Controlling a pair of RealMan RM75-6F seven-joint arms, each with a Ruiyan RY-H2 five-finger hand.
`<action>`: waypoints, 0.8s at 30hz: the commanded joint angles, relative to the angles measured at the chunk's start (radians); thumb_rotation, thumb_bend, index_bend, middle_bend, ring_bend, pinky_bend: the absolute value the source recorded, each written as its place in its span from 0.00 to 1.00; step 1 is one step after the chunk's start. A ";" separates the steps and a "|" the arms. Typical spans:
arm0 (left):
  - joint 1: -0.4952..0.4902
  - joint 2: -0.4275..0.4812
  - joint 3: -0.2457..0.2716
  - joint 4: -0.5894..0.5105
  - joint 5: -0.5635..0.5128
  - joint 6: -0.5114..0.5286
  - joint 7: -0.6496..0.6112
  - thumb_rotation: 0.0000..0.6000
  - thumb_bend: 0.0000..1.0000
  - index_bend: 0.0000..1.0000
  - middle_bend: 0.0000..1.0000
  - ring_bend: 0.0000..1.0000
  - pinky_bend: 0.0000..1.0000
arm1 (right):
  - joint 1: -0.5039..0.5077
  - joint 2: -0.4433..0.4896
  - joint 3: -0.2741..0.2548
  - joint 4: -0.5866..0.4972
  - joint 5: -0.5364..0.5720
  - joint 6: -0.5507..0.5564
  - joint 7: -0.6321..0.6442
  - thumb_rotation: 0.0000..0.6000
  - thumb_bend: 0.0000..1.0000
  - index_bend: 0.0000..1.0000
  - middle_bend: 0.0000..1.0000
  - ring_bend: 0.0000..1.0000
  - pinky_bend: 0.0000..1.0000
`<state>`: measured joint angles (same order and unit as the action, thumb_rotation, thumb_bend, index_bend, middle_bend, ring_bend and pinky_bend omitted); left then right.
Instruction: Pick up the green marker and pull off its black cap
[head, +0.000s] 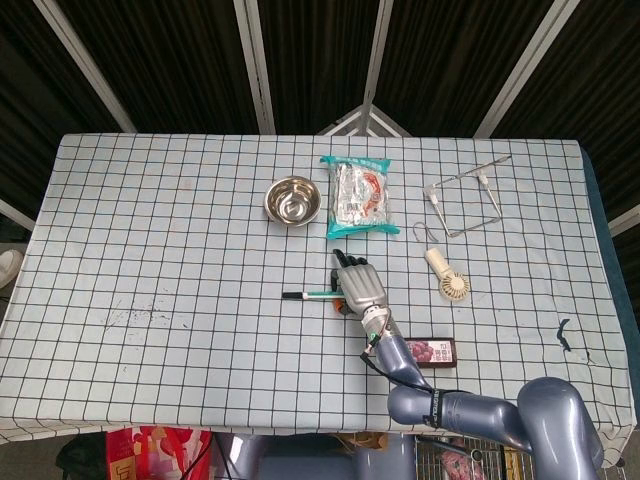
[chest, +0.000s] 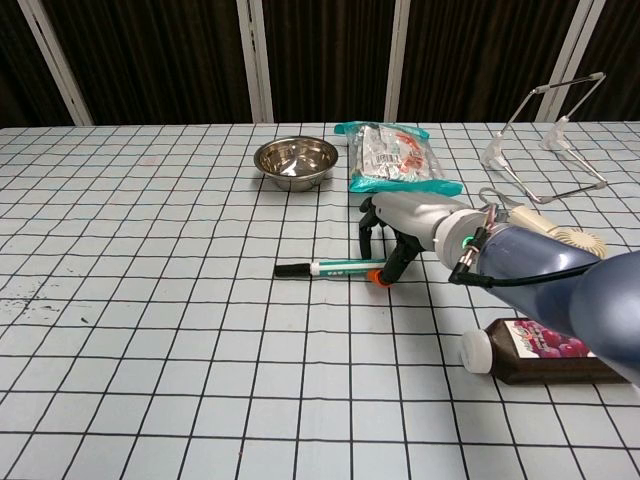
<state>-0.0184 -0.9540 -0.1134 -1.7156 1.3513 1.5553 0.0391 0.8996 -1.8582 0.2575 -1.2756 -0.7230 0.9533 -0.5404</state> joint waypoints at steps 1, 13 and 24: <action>-0.002 0.000 -0.002 0.002 0.002 -0.001 -0.004 1.00 0.33 0.10 0.00 0.00 0.00 | -0.012 0.012 0.001 -0.016 -0.017 0.010 0.014 1.00 0.51 0.73 0.08 0.18 0.19; -0.016 -0.007 -0.011 -0.019 0.049 0.018 -0.020 1.00 0.33 0.14 0.00 0.00 0.00 | -0.090 0.167 0.022 -0.231 -0.073 0.083 0.081 1.00 0.52 0.74 0.08 0.18 0.19; -0.069 -0.041 -0.033 -0.122 0.153 0.040 0.024 1.00 0.33 0.22 0.00 0.00 0.00 | -0.170 0.445 0.068 -0.634 -0.111 0.218 0.046 1.00 0.52 0.74 0.08 0.18 0.19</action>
<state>-0.0736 -0.9834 -0.1425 -1.8161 1.4846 1.5941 0.0496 0.7560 -1.4936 0.3043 -1.8084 -0.8236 1.1227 -0.4707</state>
